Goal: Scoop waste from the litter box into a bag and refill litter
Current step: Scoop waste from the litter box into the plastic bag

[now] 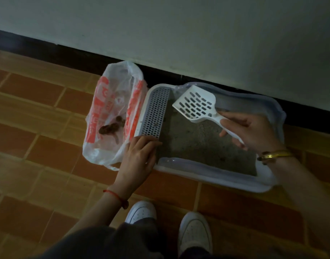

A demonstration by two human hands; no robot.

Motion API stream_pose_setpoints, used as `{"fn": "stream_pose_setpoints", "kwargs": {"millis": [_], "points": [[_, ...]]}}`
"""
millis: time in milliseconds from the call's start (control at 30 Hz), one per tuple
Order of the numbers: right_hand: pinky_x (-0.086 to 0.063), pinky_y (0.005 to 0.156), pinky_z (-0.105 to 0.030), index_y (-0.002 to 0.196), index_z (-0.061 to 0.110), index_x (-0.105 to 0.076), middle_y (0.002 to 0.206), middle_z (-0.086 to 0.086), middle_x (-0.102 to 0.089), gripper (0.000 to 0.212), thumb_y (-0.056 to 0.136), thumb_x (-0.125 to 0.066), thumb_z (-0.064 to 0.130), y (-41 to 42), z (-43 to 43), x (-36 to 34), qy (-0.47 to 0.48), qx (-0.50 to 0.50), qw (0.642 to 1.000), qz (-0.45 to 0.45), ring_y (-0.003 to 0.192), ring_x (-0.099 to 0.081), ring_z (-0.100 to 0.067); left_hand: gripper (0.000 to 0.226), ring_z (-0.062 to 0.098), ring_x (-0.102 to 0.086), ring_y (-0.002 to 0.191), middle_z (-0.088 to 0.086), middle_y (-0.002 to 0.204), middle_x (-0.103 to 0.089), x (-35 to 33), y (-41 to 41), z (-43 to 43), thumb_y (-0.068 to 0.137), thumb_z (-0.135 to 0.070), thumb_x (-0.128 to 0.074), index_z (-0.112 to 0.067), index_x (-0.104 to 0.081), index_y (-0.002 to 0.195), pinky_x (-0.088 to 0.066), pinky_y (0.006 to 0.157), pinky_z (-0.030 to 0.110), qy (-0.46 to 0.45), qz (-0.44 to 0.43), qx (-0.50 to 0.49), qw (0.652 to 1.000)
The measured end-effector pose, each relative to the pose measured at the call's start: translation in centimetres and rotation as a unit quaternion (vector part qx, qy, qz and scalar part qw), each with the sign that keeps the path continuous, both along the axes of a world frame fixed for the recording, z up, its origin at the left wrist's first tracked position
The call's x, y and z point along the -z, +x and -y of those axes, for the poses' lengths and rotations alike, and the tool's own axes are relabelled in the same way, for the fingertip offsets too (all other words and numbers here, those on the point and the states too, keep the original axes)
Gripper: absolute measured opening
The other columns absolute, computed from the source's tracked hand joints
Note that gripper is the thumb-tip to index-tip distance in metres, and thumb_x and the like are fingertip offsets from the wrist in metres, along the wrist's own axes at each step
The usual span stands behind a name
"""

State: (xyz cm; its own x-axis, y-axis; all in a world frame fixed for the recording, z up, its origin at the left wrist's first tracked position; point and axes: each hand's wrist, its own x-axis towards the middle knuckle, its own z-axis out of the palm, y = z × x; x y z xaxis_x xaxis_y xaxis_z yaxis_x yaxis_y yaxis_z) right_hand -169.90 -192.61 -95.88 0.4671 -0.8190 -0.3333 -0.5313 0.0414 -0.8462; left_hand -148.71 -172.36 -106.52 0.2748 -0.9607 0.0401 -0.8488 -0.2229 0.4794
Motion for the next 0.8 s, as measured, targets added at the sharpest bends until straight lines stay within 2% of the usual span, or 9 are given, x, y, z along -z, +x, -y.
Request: {"fn": "stream_pose_setpoints", "kwargs": {"millis": [167,233,267,333,400,467,567,667,800], "points": [[-0.035,0.036,-0.012,0.118,0.021,-0.065,0.067,-0.005,-0.069,0.027,0.091,-0.061,0.017,-4.4,-0.2,-0.5,-0.047,-0.011,0.993,-0.103,0.036,-0.048,-0.002,0.026,0.027,-0.052,0.109,0.003,0.120,-0.058,0.6,-0.6,0.5,0.090,-0.021,-0.050,-0.019,-0.069,0.108,-0.042,0.087,0.041,-0.016,0.042,-0.023,0.999],[-0.041,0.045,-0.012,0.116,0.018,-0.067,0.070,-0.004,-0.071,0.026,0.091,-0.061,0.020,-5.7,-0.6,-0.6,-0.084,-0.031,0.980,-0.180,0.045,-0.056,0.001,0.024,0.028,-0.052,0.106,0.004,0.116,-0.059,0.6,-0.9,0.9,0.089,-0.020,-0.051,-0.018,-0.070,0.103,-0.042,0.085,0.042,-0.027,0.051,-0.038,0.998],[-0.044,0.054,-0.016,0.116,0.016,-0.068,0.077,-0.005,-0.073,0.026,0.091,-0.061,0.021,-6.3,-0.8,-0.5,-0.108,-0.039,0.969,-0.221,0.056,-0.060,0.001,0.023,0.029,-0.052,0.104,0.004,0.114,-0.059,0.6,-1.0,1.2,0.089,-0.019,-0.051,-0.017,-0.071,0.102,-0.042,0.083,0.043,-0.032,0.053,-0.043,0.997],[-0.043,0.069,-0.022,0.118,0.012,-0.067,0.099,-0.012,-0.072,0.029,0.091,-0.060,0.020,-7.3,-1.4,-0.3,-0.159,-0.046,0.942,-0.292,0.084,-0.066,-0.018,0.023,0.029,-0.052,0.100,0.005,0.109,-0.059,0.7,-1.0,1.7,0.090,-0.018,-0.050,-0.016,-0.071,0.100,-0.041,0.080,0.043,-0.042,0.048,-0.048,0.997],[-0.043,0.068,-0.026,0.117,0.008,-0.067,0.109,-0.018,-0.068,0.029,0.091,-0.058,0.019,-7.7,-1.8,0.0,-0.191,-0.041,0.921,-0.338,0.094,-0.063,-0.032,0.023,0.027,-0.051,0.098,0.004,0.106,-0.058,0.7,-1.1,2.2,0.090,-0.017,-0.050,-0.017,-0.071,0.100,-0.042,0.079,0.043,-0.045,0.041,-0.041,0.997],[-0.045,0.068,-0.029,0.115,0.006,-0.066,0.110,-0.021,-0.066,0.028,0.092,-0.056,0.019,-7.7,-2.0,0.4,-0.213,-0.035,0.896,-0.387,0.095,-0.063,-0.036,0.025,0.027,-0.051,0.098,0.003,0.105,-0.058,0.8,-1.2,2.6,0.089,-0.016,-0.049,-0.018,-0.070,0.101,-0.043,0.079,0.045,-0.042,0.035,-0.026,0.998],[-0.038,0.060,-0.026,0.108,0.006,-0.065,0.101,-0.019,-0.066,0.022,0.093,-0.055,0.018,-7.3,-1.9,0.9,-0.234,-0.037,0.860,-0.452,0.088,-0.064,-0.034,0.026,0.028,-0.050,0.098,0.002,0.103,-0.059,1.0,-1.4,2.9,0.086,-0.012,-0.050,-0.020,-0.070,0.101,-0.044,0.077,0.048,-0.046,0.022,-0.017,0.999],[-0.038,0.057,-0.029,0.098,0.003,-0.064,0.095,-0.018,-0.065,0.015,0.093,-0.055,0.013,-6.6,-1.4,1.6,-0.242,-0.041,0.841,-0.482,0.085,-0.065,-0.034,0.027,0.029,-0.051,0.098,0.001,0.102,-0.060,1.1,-1.2,2.9,0.087,-0.014,-0.048,-0.020,-0.070,0.101,-0.045,0.076,0.049,-0.045,0.016,-0.011,0.999],[-0.038,0.057,-0.031,0.105,0.002,-0.061,0.101,-0.017,-0.065,0.016,0.094,-0.052,0.010,-5.6,-0.3,3.0,-0.276,-0.056,0.825,-0.490,0.087,-0.065,-0.031,0.029,0.028,-0.050,0.101,0.000,0.104,-0.061,0.9,-1.2,2.8,0.087,-0.016,-0.045,-0.020,-0.070,0.102,-0.045,0.077,0.049,-0.035,0.016,-0.008,0.999]]}}
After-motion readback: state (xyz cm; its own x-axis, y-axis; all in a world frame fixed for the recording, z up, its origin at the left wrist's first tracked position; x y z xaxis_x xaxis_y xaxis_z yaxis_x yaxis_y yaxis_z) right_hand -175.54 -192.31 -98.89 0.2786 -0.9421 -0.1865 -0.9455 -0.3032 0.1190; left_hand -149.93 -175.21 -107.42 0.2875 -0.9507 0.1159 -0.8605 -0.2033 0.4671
